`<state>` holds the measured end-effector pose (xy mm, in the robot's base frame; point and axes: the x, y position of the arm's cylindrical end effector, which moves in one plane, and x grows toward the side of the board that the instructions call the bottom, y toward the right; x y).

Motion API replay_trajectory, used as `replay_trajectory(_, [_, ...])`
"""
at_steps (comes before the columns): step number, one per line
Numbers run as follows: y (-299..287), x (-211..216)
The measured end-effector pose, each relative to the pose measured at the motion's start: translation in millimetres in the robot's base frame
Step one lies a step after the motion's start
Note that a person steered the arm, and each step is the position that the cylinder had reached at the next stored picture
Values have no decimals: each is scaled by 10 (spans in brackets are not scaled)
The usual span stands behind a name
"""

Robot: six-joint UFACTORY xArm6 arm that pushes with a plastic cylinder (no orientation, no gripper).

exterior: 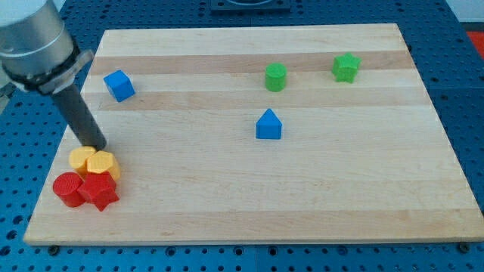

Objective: Move the yellow blocks above the red blocks

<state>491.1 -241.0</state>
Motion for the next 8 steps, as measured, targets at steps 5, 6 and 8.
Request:
replay_trajectory(5, [384, -239])
replay_trajectory(6, [384, -253])
replay_trajectory(8, [384, -315])
